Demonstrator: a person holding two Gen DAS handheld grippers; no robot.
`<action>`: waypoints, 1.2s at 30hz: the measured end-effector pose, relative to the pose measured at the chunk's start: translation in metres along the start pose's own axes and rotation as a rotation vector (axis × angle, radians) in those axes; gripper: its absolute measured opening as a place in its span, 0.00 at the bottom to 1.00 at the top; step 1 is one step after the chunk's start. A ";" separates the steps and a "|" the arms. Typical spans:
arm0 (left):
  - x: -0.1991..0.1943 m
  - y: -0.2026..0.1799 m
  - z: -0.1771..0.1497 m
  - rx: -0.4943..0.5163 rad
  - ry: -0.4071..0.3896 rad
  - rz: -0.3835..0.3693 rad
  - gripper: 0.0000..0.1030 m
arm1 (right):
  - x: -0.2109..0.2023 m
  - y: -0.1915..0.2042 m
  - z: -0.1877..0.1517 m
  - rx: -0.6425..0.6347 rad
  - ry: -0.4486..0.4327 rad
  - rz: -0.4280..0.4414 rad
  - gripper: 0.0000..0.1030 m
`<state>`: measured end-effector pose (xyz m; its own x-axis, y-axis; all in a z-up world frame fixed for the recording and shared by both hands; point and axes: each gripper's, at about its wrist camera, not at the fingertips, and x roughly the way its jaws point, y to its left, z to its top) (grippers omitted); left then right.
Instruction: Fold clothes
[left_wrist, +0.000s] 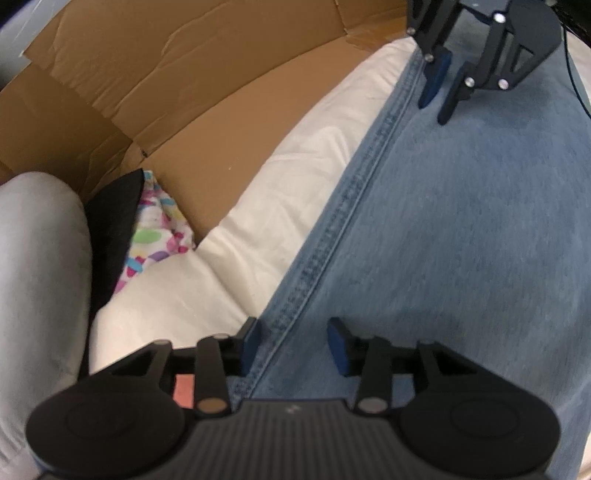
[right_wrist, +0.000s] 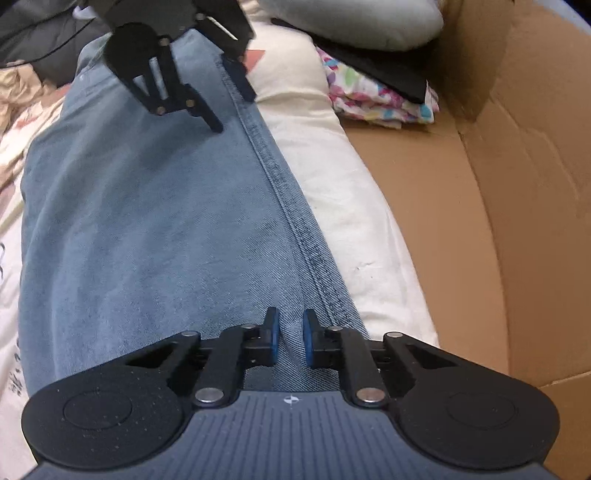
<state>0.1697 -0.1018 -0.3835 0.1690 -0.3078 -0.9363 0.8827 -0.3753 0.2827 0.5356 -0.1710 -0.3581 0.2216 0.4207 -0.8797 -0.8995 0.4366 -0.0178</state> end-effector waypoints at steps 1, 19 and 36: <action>-0.001 -0.001 0.000 0.003 -0.001 0.002 0.42 | -0.004 0.002 0.000 -0.001 -0.011 -0.015 0.10; -0.012 0.007 -0.010 0.001 -0.035 -0.033 0.14 | -0.035 0.031 0.009 0.009 -0.040 -0.246 0.02; -0.019 0.019 -0.008 0.012 -0.095 -0.007 0.03 | -0.021 0.019 0.018 0.050 0.007 -0.291 0.02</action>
<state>0.1864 -0.0962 -0.3619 0.1203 -0.3867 -0.9143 0.8783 -0.3879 0.2796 0.5204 -0.1566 -0.3315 0.4643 0.2666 -0.8446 -0.7788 0.5770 -0.2460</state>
